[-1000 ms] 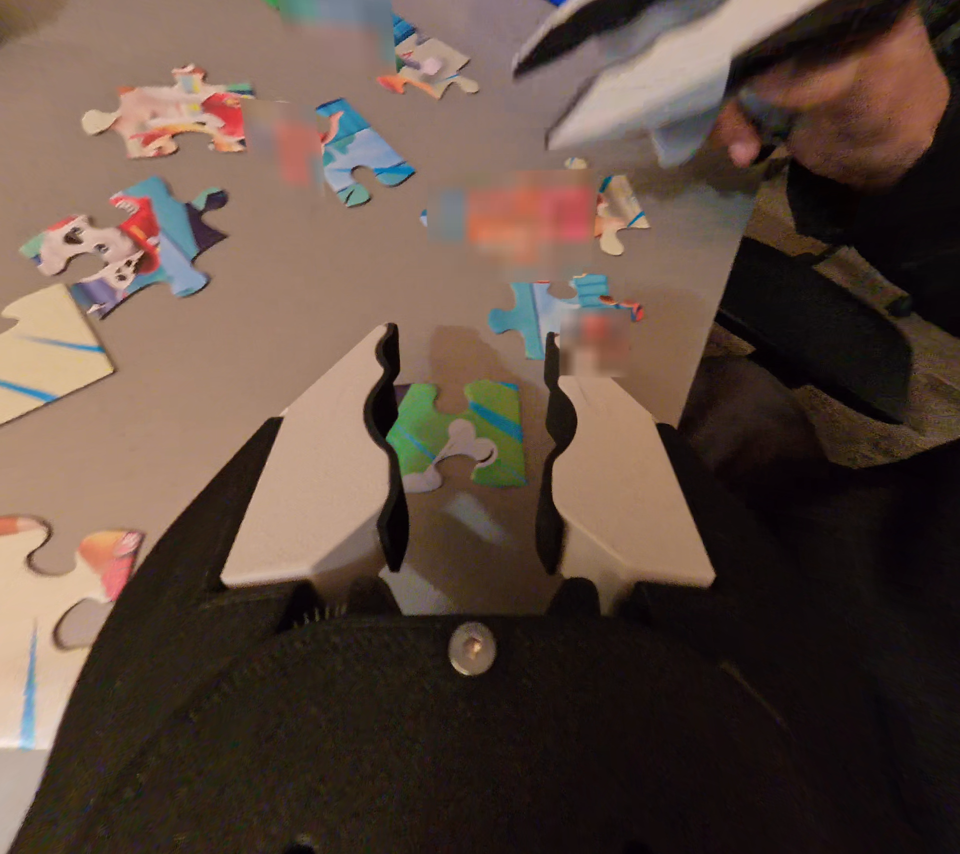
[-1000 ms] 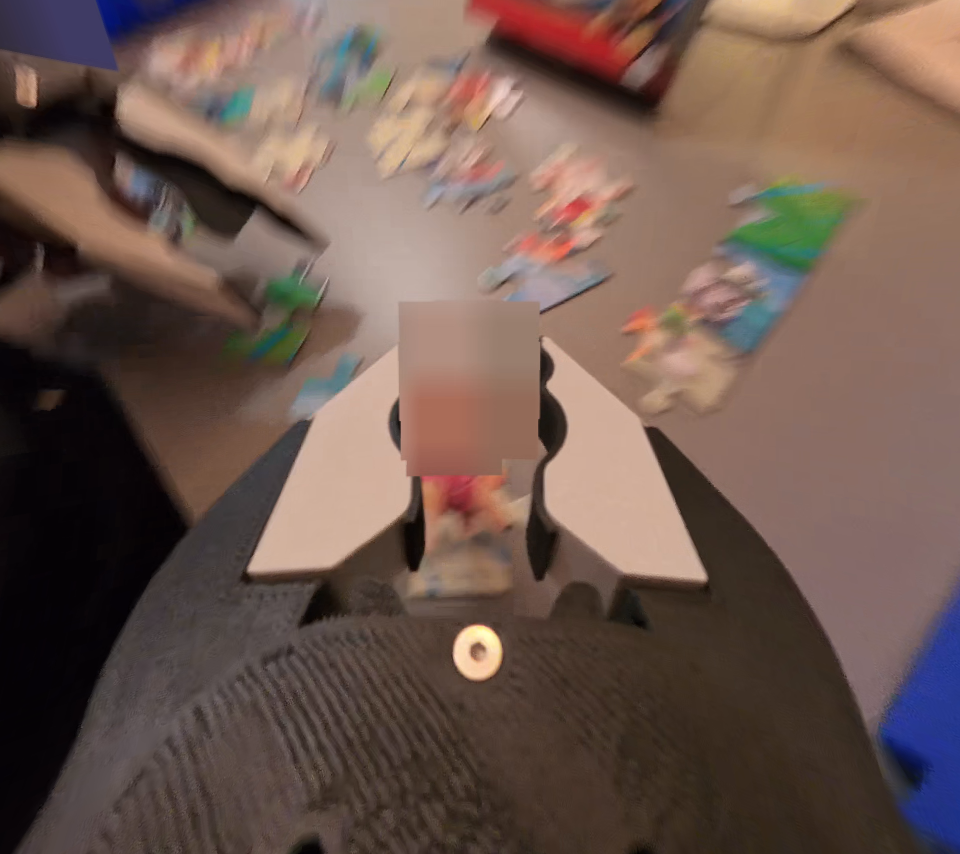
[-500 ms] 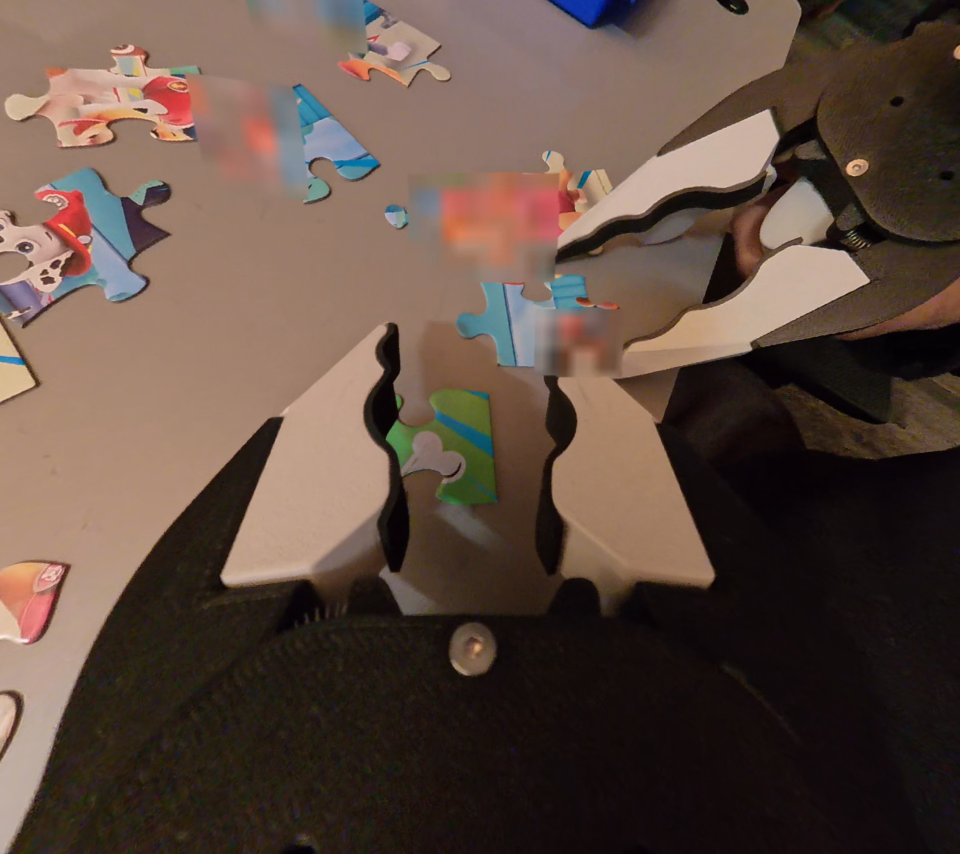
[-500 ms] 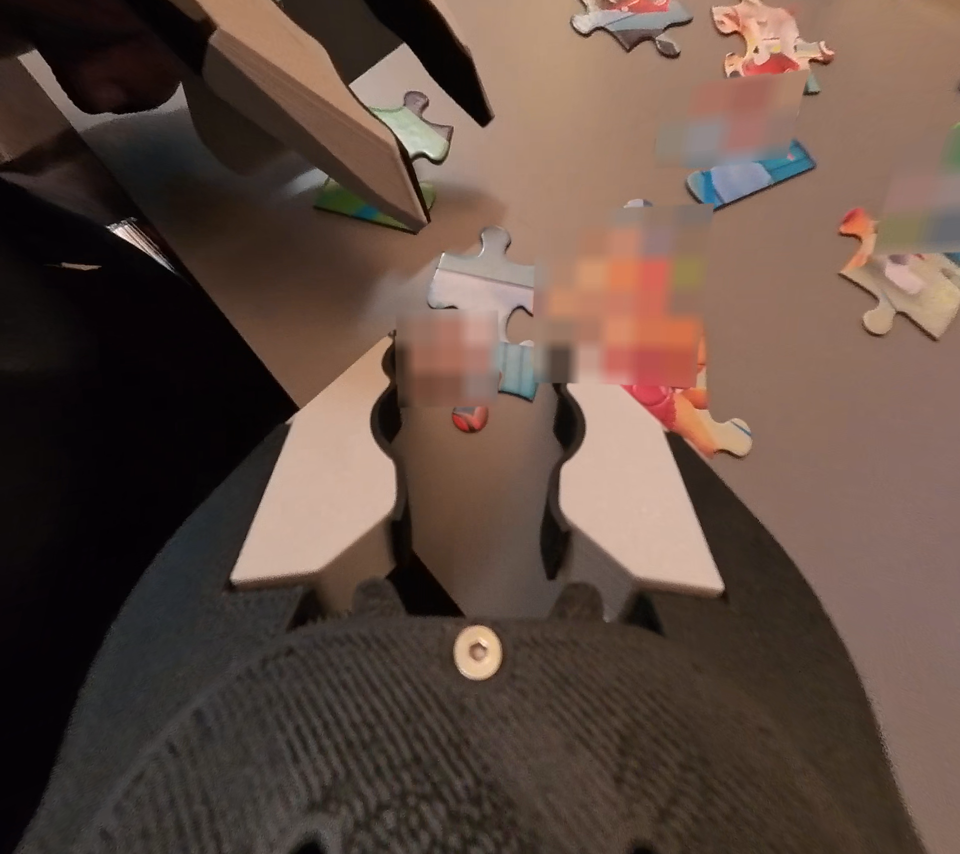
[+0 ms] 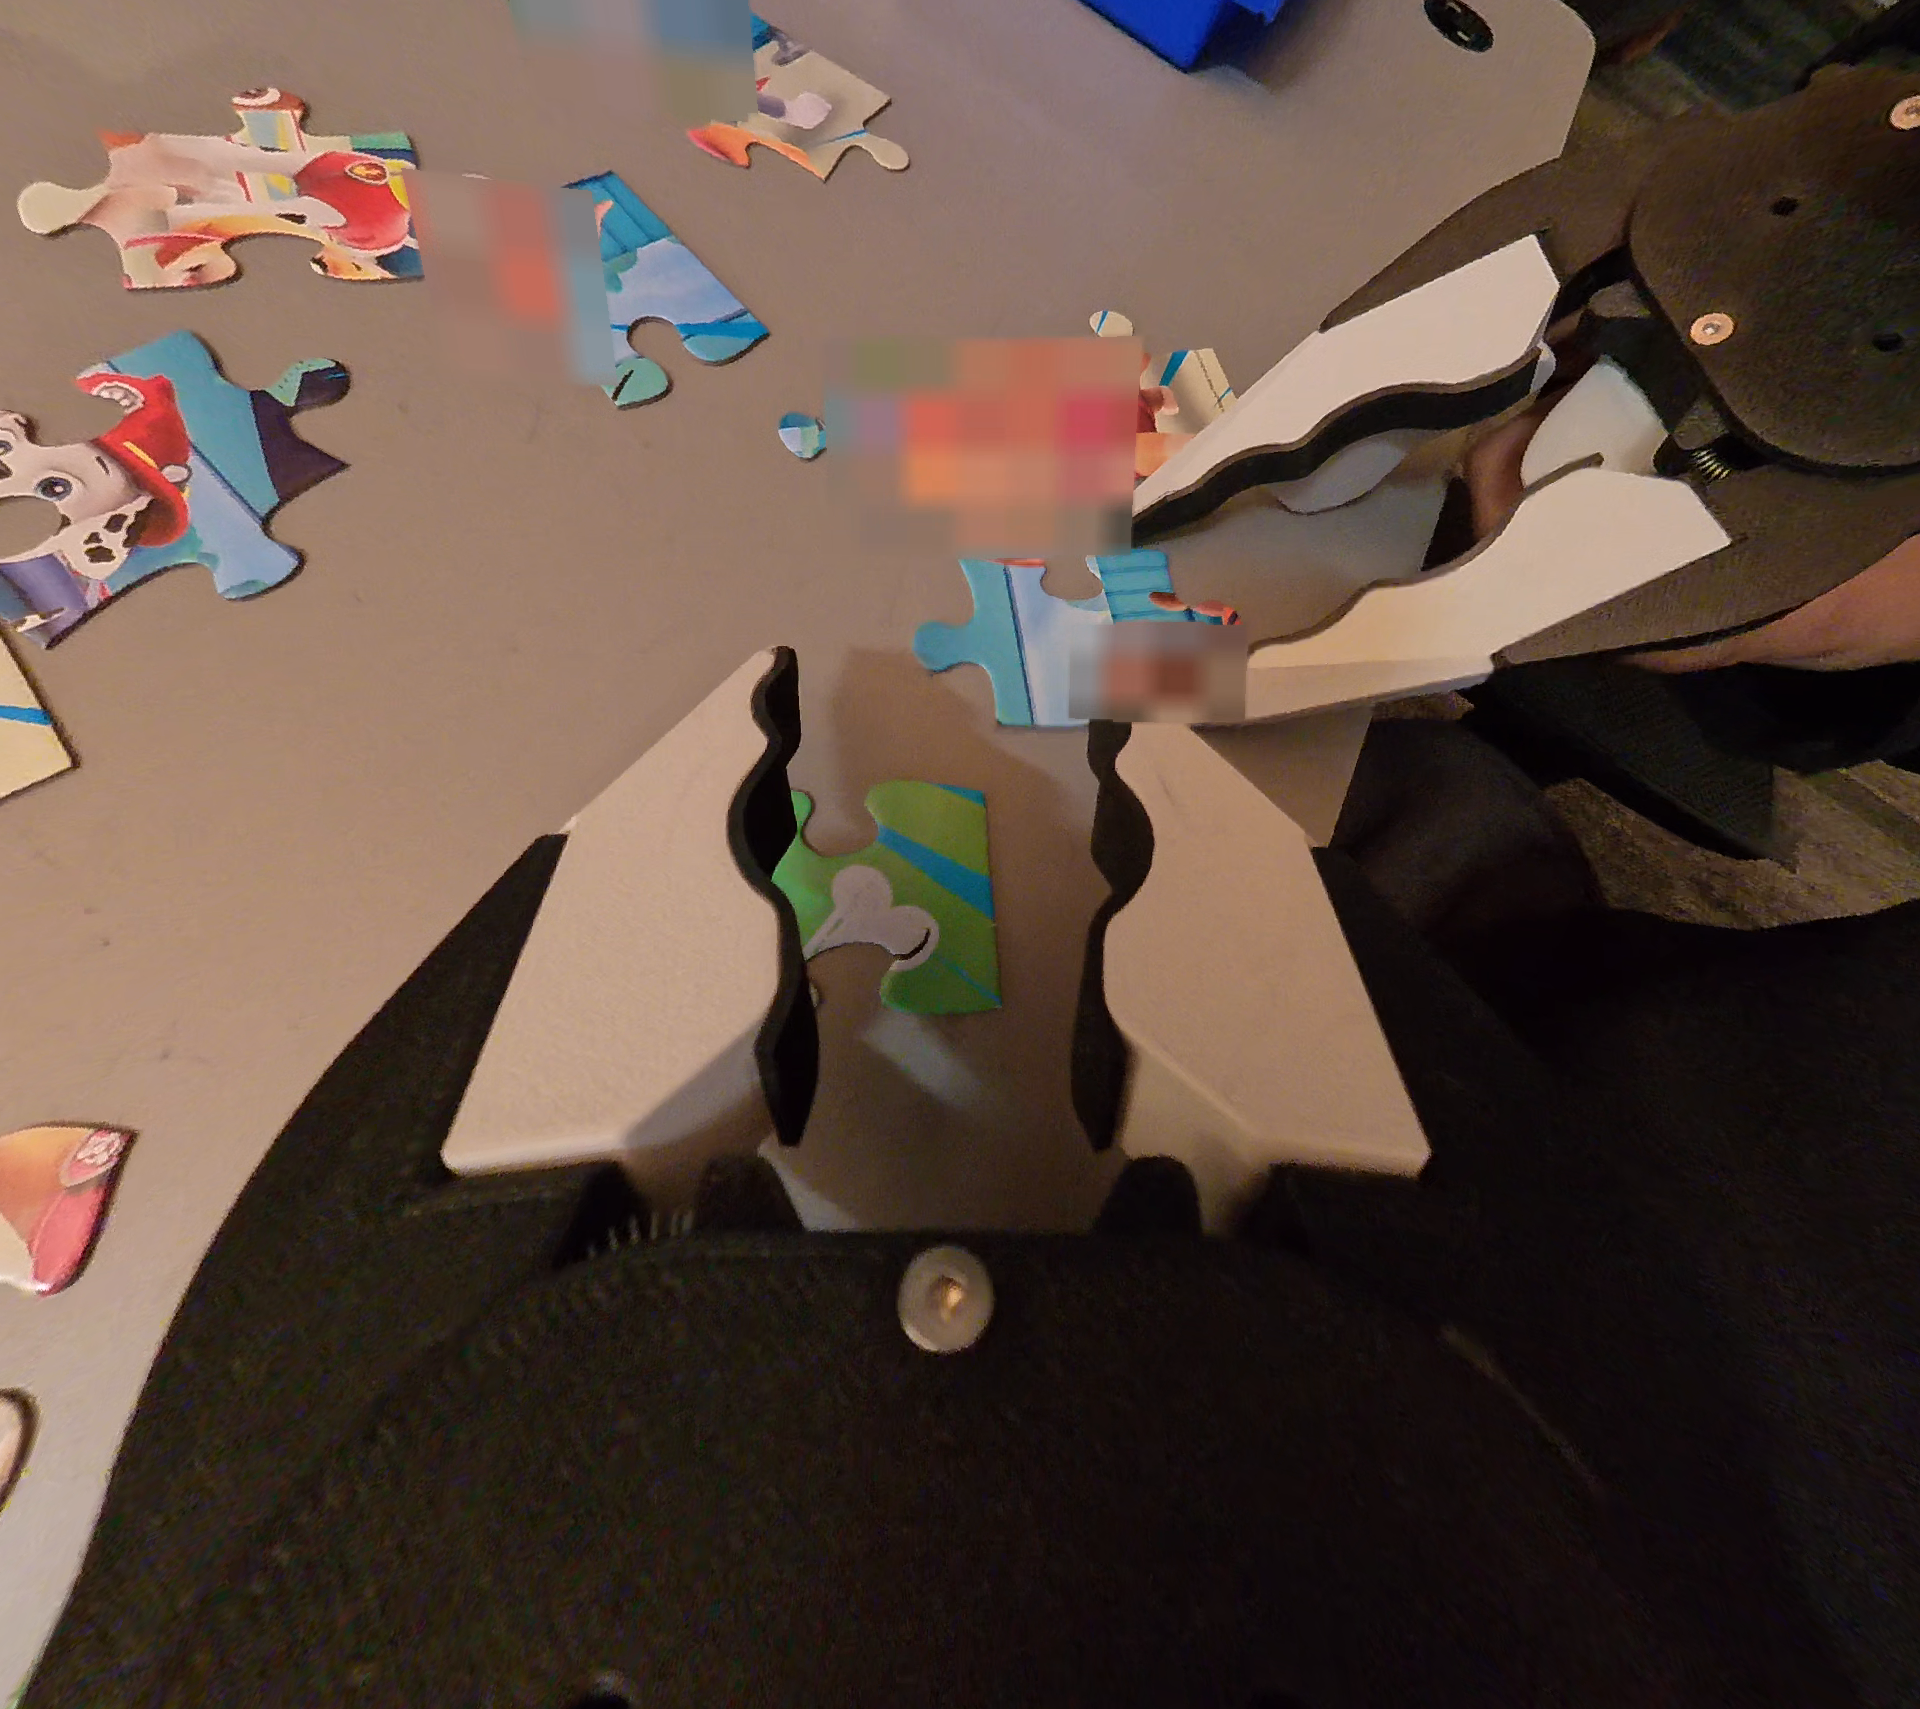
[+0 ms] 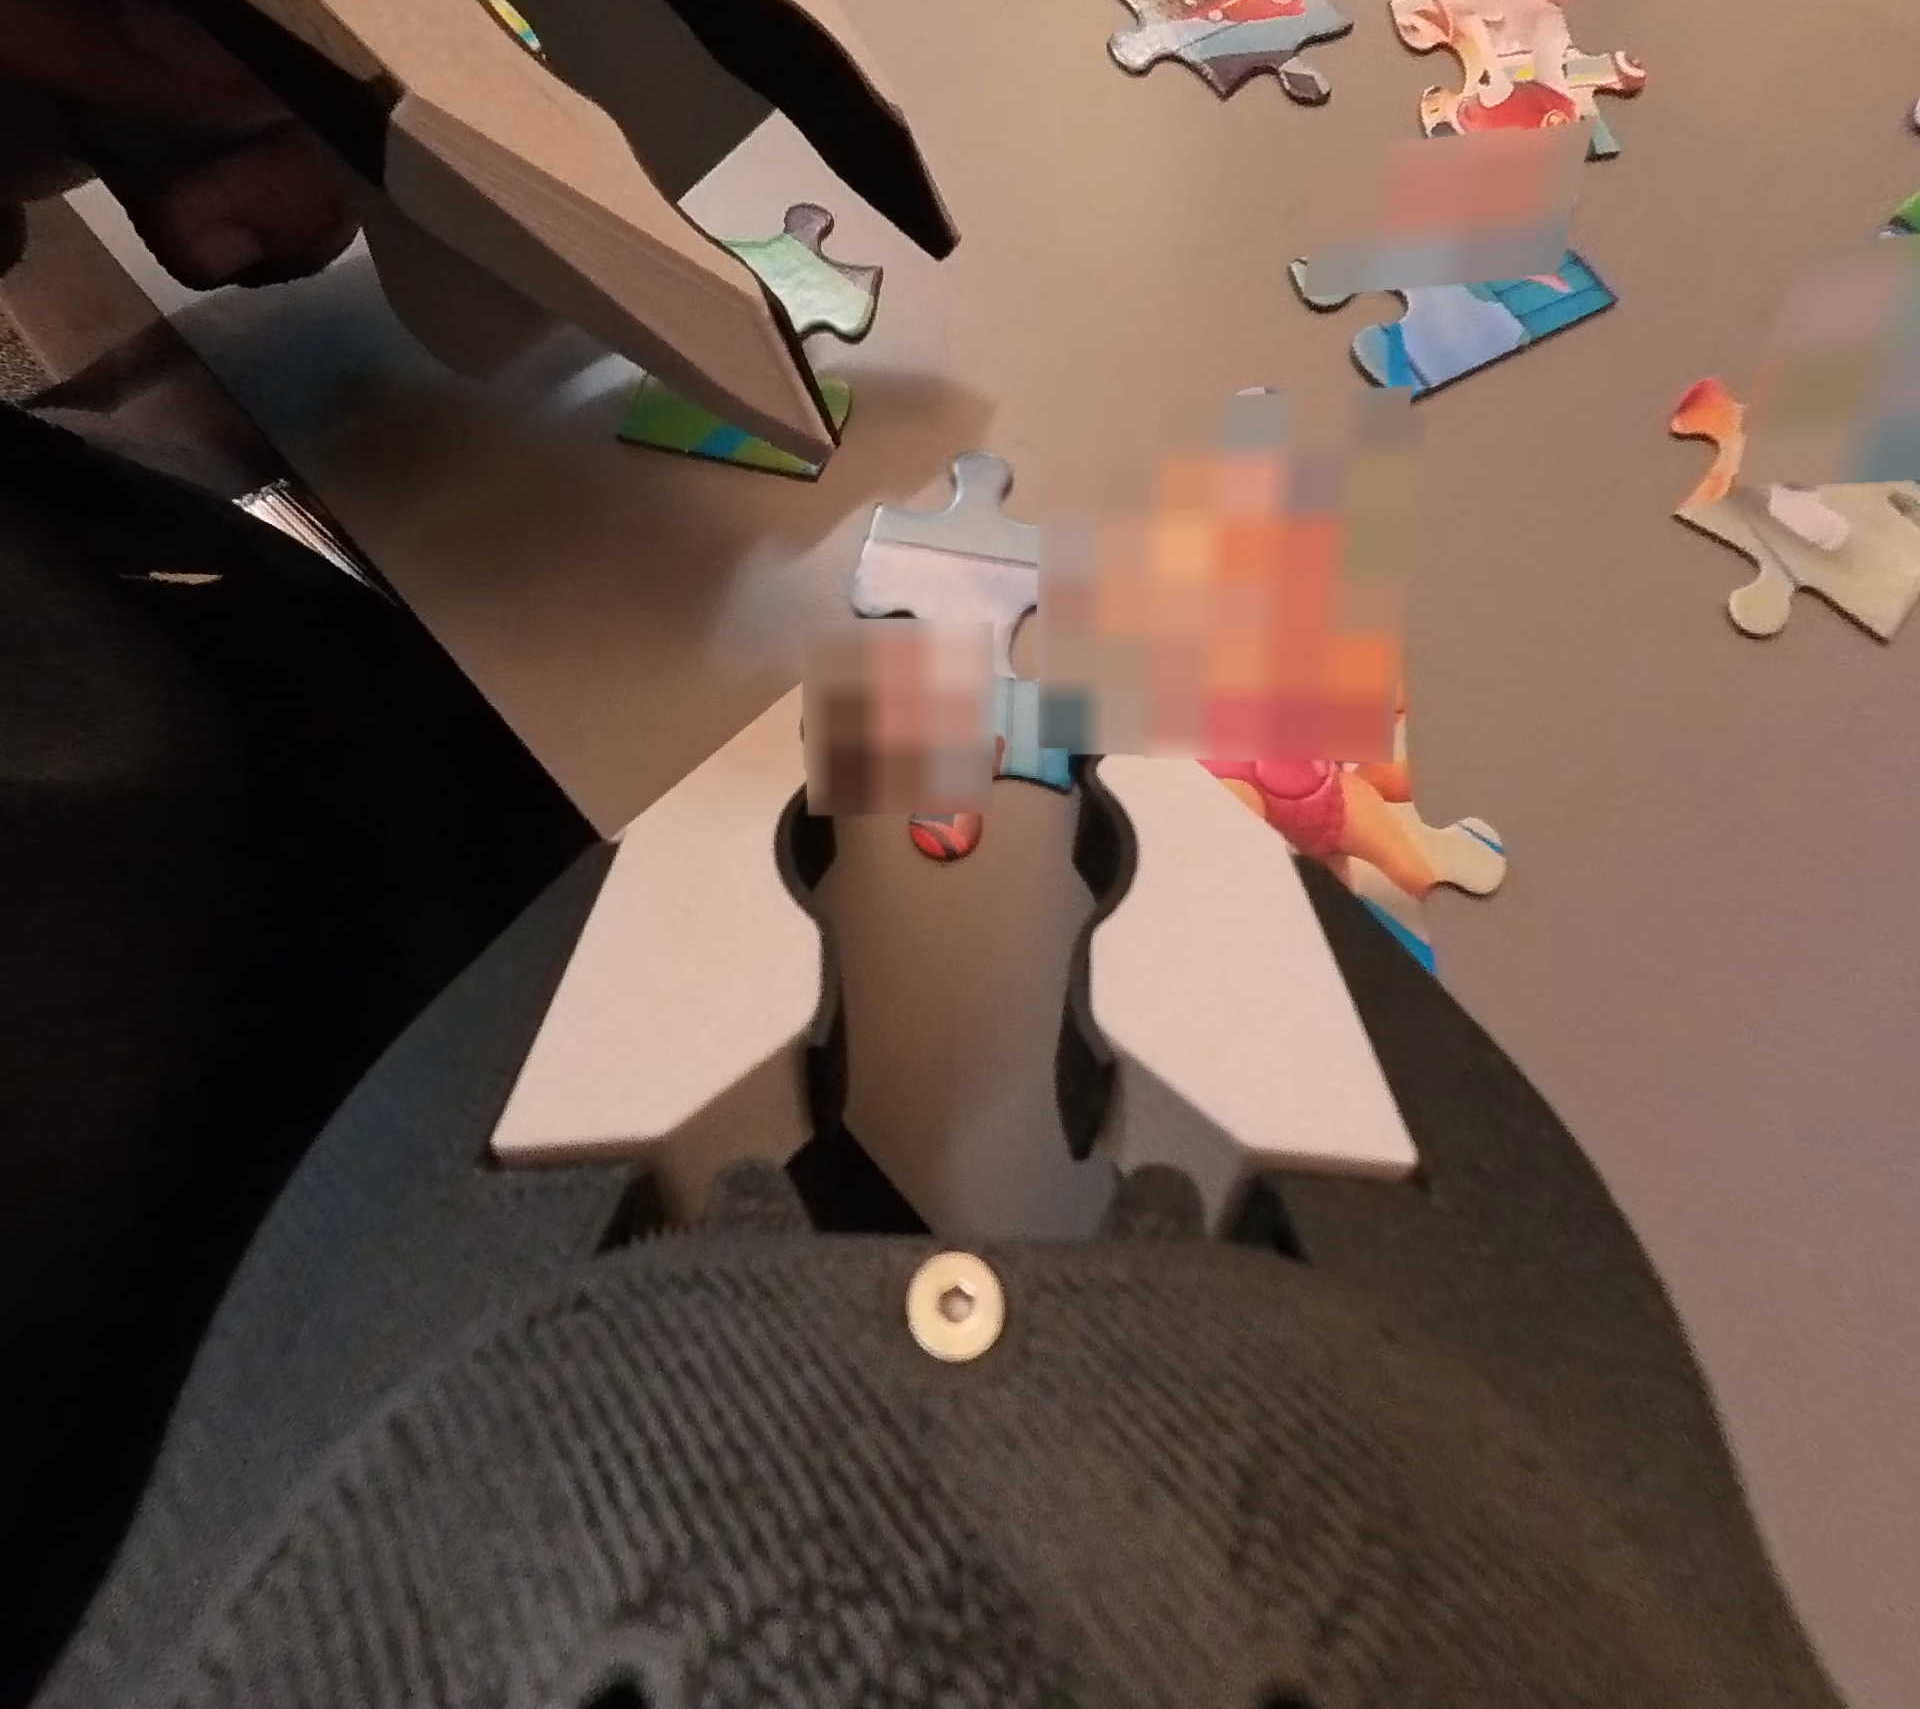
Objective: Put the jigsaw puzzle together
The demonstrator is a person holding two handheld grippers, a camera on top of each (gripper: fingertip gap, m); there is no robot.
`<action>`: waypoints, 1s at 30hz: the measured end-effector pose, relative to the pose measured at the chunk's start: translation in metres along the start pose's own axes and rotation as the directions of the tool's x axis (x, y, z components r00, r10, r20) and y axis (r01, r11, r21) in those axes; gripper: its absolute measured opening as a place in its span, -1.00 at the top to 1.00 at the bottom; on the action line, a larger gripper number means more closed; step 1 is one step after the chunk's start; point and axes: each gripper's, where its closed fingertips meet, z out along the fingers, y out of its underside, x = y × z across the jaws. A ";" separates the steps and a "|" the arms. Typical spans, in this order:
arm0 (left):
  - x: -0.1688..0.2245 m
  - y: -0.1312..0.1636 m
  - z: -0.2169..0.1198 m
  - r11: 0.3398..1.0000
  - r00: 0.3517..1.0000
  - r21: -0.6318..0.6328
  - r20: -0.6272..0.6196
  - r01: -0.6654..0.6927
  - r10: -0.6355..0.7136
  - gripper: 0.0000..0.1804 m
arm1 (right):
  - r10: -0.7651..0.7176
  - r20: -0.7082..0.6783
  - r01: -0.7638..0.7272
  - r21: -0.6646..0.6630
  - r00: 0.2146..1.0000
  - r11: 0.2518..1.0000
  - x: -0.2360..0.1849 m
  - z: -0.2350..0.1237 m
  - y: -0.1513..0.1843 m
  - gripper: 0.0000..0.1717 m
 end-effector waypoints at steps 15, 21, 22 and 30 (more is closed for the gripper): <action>0.012 0.003 0.012 0.999 0.999 -0.044 -0.048 -0.026 0.024 0.40 | -0.011 -0.058 0.011 -0.007 0.998 1.000 0.016 0.000 -0.005 0.39; 0.018 0.005 0.017 0.997 0.997 -0.061 -0.057 -0.047 0.044 0.40 | 0.004 -0.034 -0.005 -0.030 0.999 1.000 0.016 0.007 -0.002 0.38; 0.017 0.005 0.017 0.997 0.998 -0.060 -0.057 -0.045 0.042 0.40 | 0.005 -0.031 -0.006 -0.034 1.000 0.999 0.016 0.007 -0.002 0.40; 0.014 0.003 0.014 0.999 0.998 -0.043 -0.054 -0.025 0.022 0.40 | 0.004 -0.028 -0.005 -0.031 1.000 1.000 0.015 0.007 -0.003 0.48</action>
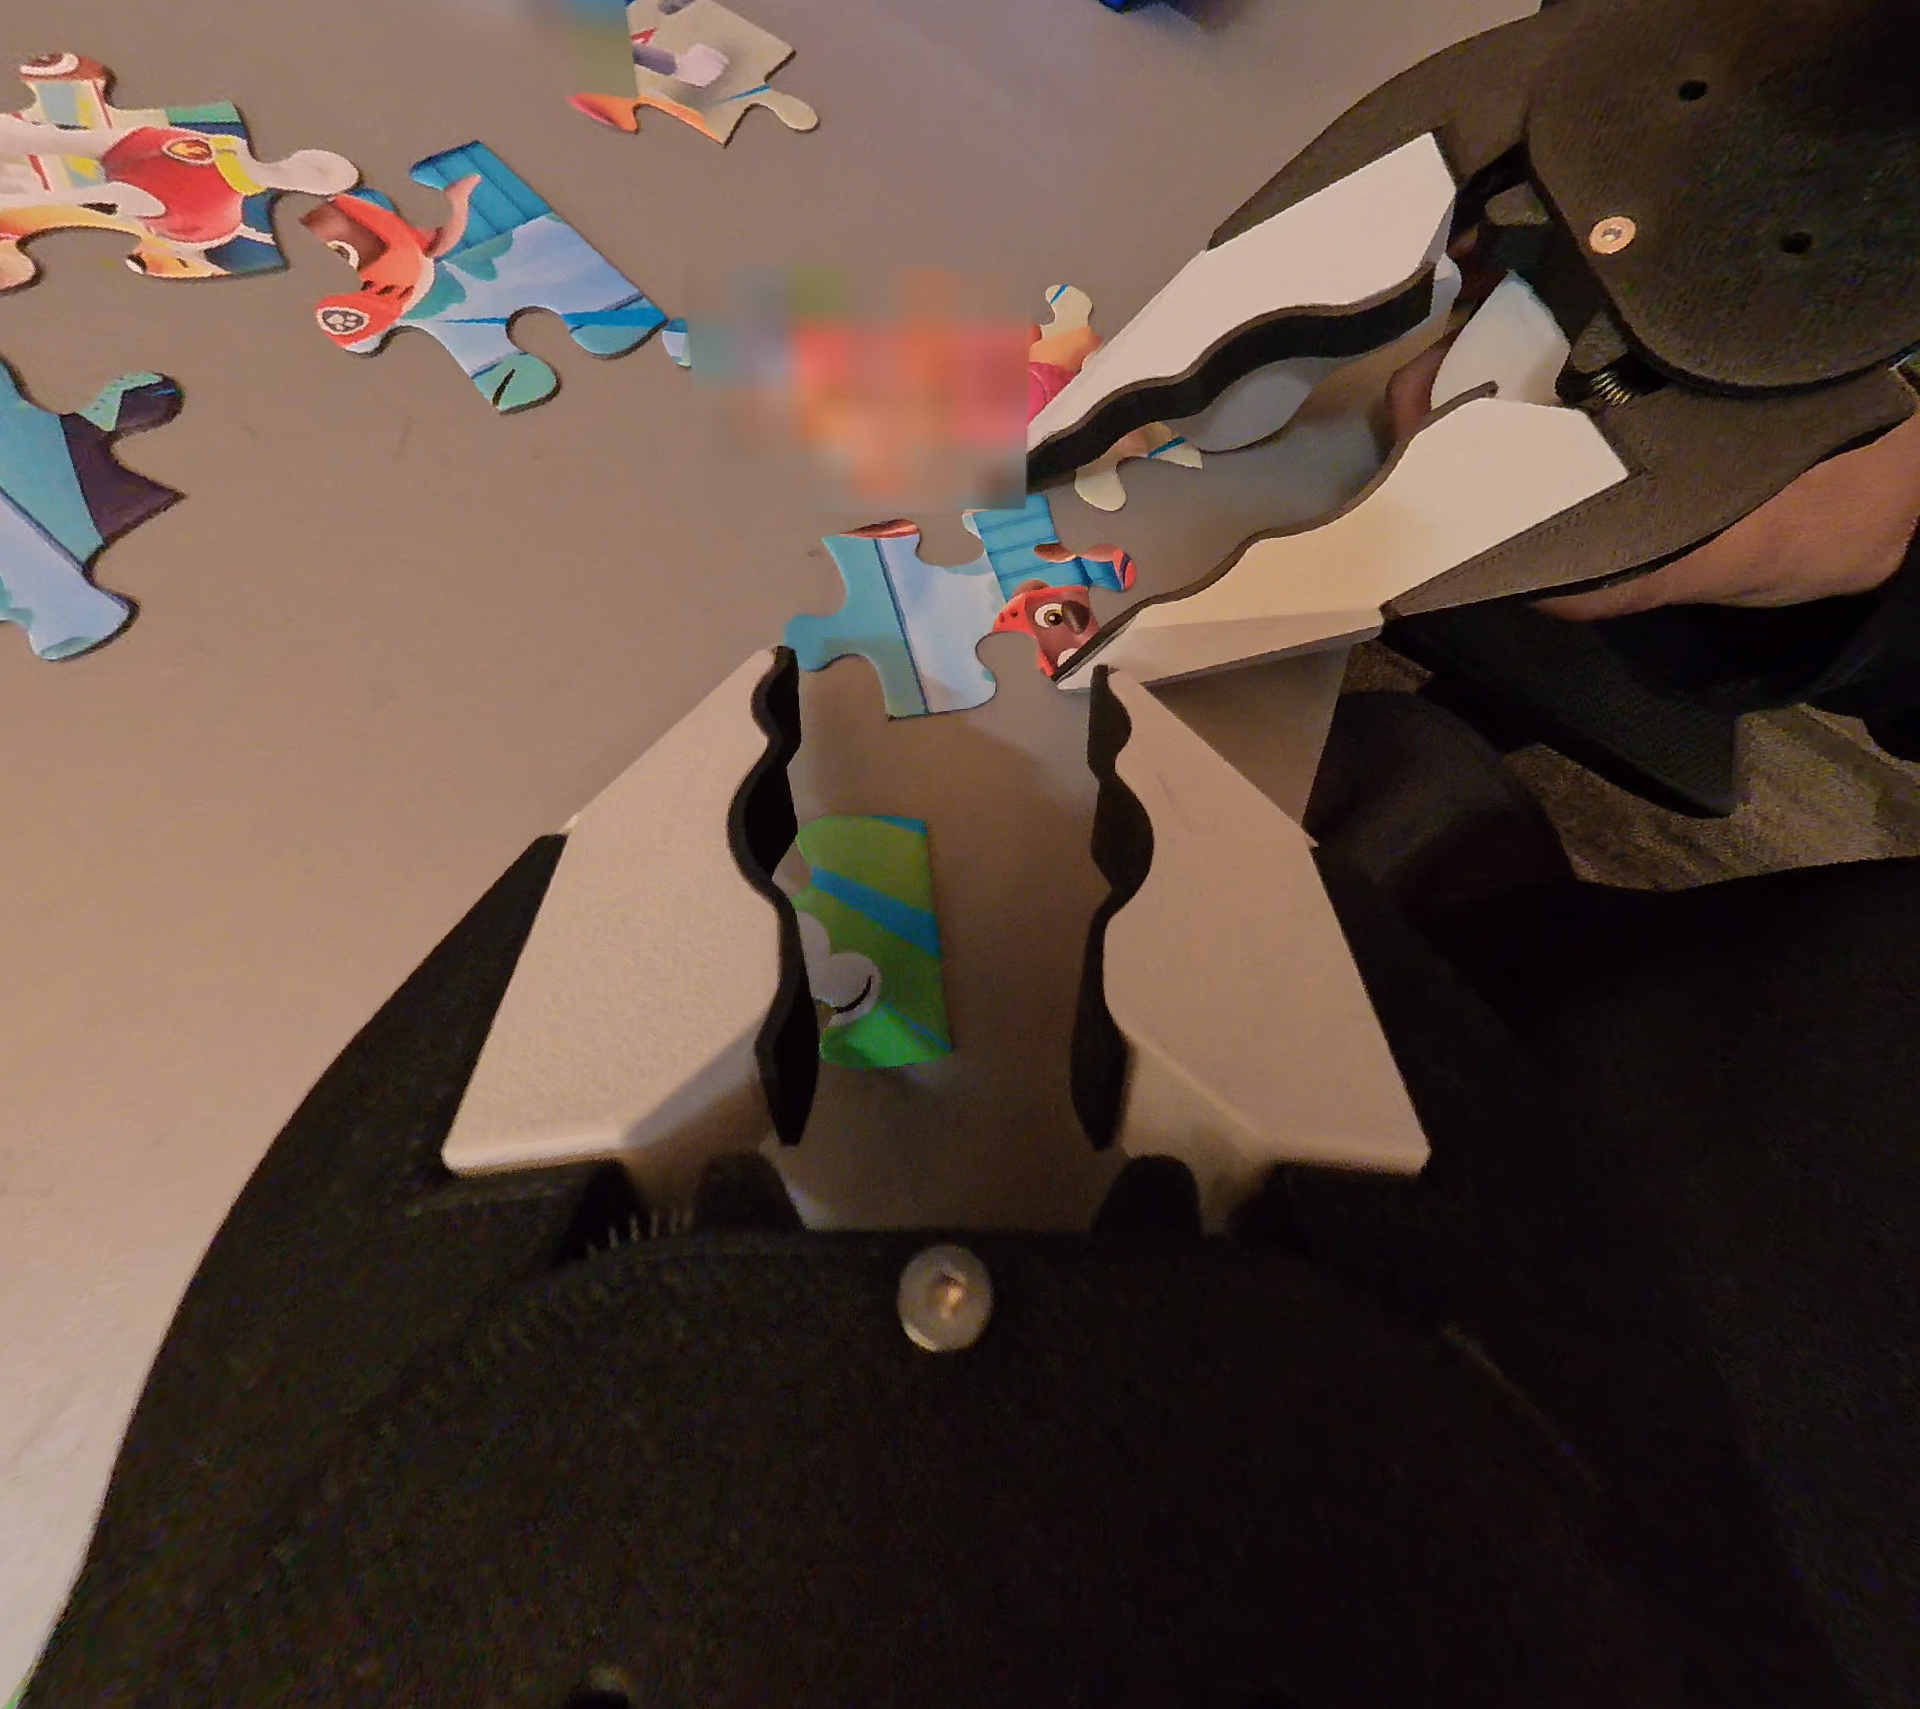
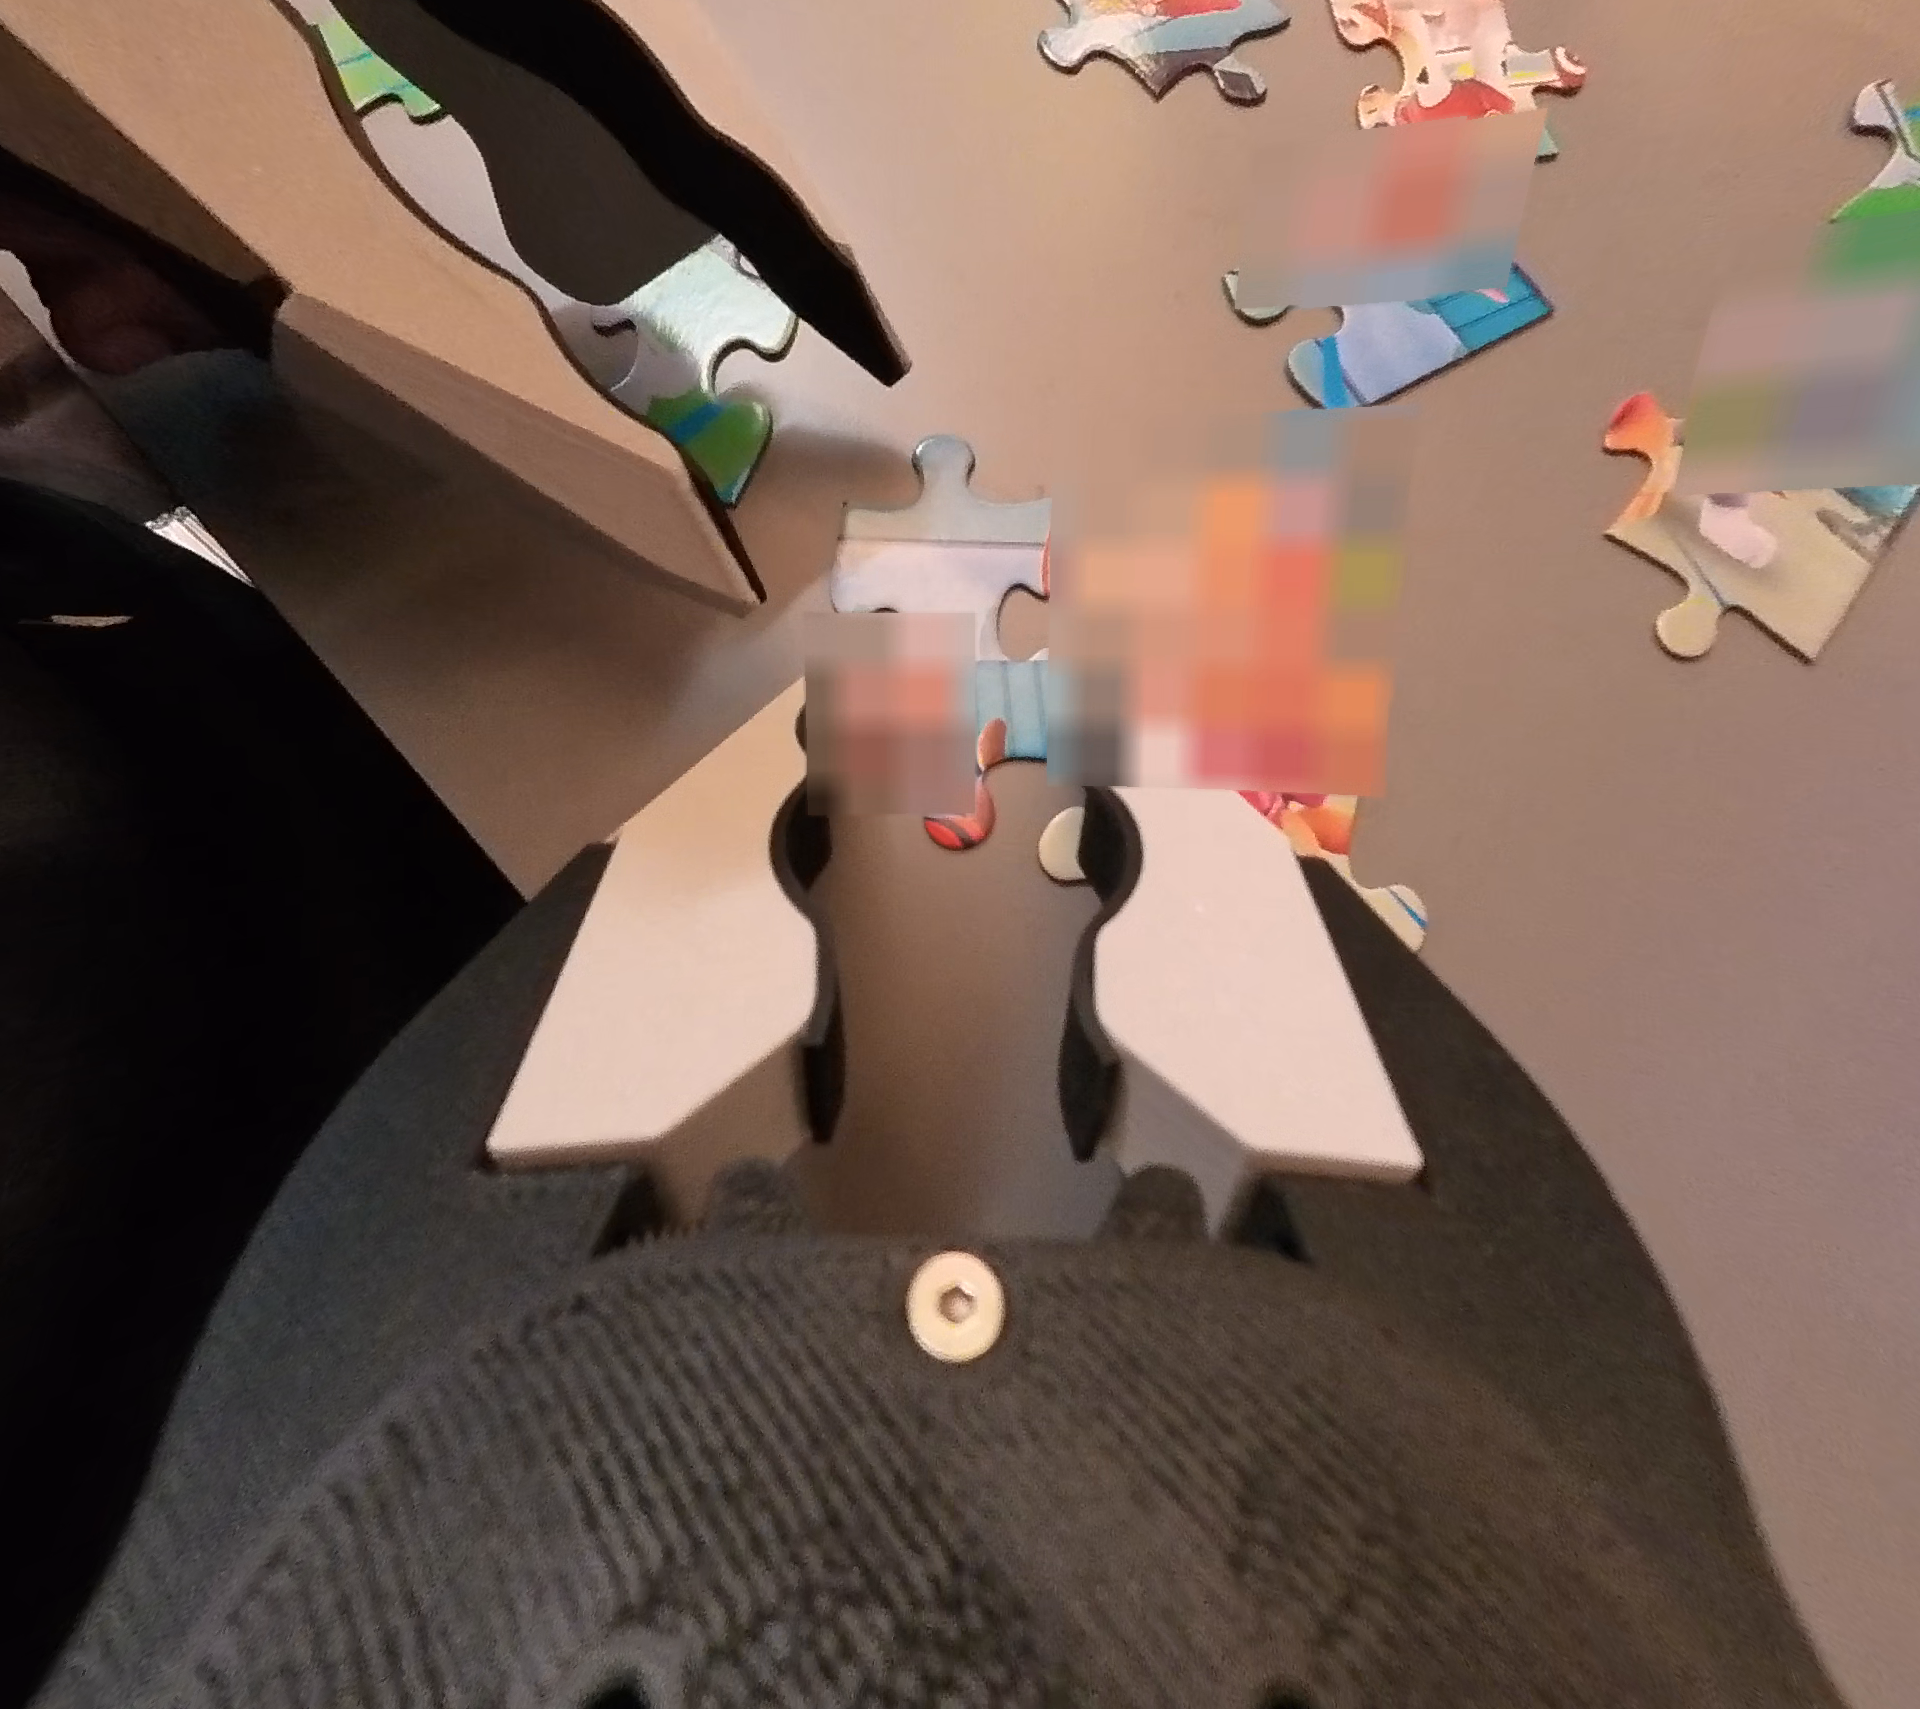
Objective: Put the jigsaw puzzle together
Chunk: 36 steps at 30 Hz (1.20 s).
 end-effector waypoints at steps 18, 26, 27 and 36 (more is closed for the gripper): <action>-0.006 0.001 -0.001 1.000 1.000 0.001 0.010 0.013 -0.013 0.40 | 0.003 -0.019 -0.003 0.014 1.000 1.000 0.006 0.001 -0.006 0.57; -0.009 0.003 0.001 1.000 1.000 -0.018 0.023 0.011 -0.011 0.40 | 0.011 -0.015 -0.011 -0.039 1.000 0.999 0.006 -0.007 0.001 0.59; -0.009 0.003 0.002 1.000 1.000 -0.021 0.022 0.012 -0.011 0.40 | 0.017 -0.010 -0.018 -0.046 1.000 0.999 0.005 -0.007 0.002 0.59; -0.008 0.004 0.002 1.000 1.000 -0.025 0.021 0.012 -0.011 0.40 | 0.047 0.013 -0.046 -0.069 0.999 0.997 0.004 -0.006 0.007 0.93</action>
